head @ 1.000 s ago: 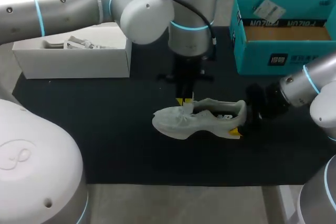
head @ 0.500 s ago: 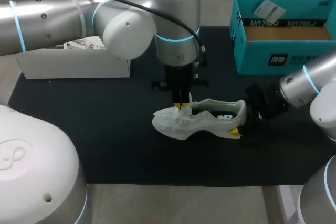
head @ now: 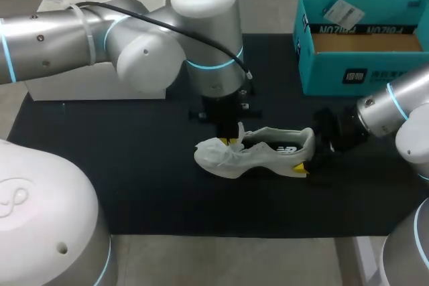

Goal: Take the shoe out of the shoebox, open the shoe tongue, remove and reinsert the insole, then place the shoe into the shoebox

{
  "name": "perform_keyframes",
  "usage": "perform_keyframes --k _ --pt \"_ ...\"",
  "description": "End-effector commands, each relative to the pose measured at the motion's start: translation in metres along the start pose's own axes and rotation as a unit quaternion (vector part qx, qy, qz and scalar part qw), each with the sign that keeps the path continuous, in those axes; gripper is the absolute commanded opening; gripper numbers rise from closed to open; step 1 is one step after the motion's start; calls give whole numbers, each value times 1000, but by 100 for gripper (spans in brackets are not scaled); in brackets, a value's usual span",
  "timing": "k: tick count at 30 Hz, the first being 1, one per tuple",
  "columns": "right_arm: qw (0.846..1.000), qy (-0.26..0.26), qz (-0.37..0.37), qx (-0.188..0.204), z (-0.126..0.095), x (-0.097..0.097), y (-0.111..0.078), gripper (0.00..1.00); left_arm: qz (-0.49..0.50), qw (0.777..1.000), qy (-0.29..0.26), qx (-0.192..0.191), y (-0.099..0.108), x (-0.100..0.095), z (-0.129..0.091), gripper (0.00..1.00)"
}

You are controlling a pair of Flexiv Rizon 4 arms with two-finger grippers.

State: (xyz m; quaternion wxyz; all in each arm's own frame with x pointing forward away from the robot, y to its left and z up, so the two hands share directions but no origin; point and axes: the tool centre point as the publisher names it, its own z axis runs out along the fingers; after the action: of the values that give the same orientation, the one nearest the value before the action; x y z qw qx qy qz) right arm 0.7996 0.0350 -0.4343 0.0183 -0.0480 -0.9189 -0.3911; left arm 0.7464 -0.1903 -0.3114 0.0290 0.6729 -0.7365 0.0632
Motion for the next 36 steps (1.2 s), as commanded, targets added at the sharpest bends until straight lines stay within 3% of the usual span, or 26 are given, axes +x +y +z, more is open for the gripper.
perform_keyframes --k 1,12,19,28,36 --pt "1000 -1 1 0 6 -1 -2 0 -4 1000 31 1 3 -15 5 0" --pt "1000 -1 1 0 6 -1 -2 0 -21 999 30 3 -9 -39 17 0" --pt "1000 -1 1 0 6 -1 -2 0 -31 999 7 -6 -19 -54 39 0" --pt "1000 -1 1 0 6 -1 -2 0 -45 998 -36 -16 -25 -66 69 0" --pt "1000 -1 1 0 6 -1 -2 0 -50 998 -40 -22 -28 -70 76 0"
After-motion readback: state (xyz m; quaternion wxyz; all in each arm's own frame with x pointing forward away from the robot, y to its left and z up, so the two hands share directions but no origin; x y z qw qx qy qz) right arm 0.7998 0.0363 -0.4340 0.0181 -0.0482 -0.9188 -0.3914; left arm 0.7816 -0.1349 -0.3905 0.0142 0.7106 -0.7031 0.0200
